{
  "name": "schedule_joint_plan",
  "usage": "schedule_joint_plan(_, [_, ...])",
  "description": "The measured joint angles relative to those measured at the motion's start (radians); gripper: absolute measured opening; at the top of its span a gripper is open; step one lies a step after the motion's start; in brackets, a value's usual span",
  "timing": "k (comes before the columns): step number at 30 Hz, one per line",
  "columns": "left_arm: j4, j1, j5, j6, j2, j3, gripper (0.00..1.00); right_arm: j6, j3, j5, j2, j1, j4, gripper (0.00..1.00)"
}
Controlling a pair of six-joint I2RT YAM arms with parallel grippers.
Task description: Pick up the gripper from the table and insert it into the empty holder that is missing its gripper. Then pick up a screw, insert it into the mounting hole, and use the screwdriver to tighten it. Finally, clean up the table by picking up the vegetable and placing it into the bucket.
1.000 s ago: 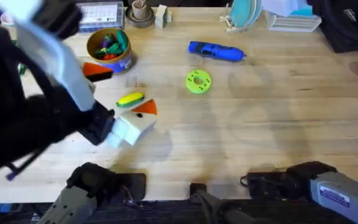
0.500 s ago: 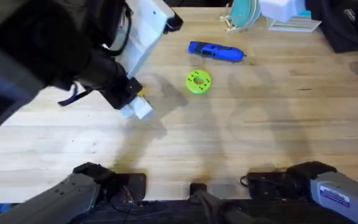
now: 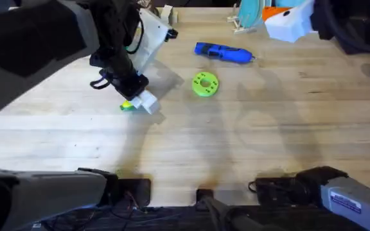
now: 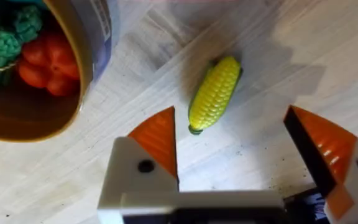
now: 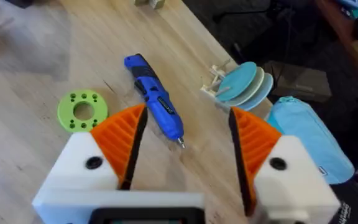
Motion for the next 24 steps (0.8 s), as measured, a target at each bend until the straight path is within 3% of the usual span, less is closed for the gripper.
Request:
schedule_joint_plan(5, [-0.001,0.045,0.037,0.001,0.059,0.0,0.993,0.002,0.0,0.049,-0.002,0.0,-0.006,0.818])
schedule_joint_plan(15, [0.053,0.048,0.044,0.046,0.215,0.002,0.993,0.002,0.0,0.079,-0.023,-0.001,-0.007,0.818])
schedule_joint_plan(19, [0.065,0.048,0.045,0.048,0.218,0.006,0.994,0.002,0.0,0.079,-0.023,-0.001,-0.007,0.817])
schedule_joint_plan(21, [0.089,0.048,0.045,0.047,0.218,0.006,0.918,0.002,0.0,0.079,-0.023,-0.001,-0.007,0.817])
schedule_joint_plan(24, [0.114,0.05,0.044,0.051,0.218,0.006,0.597,0.002,0.0,0.079,-0.023,-0.001,-0.007,0.816])
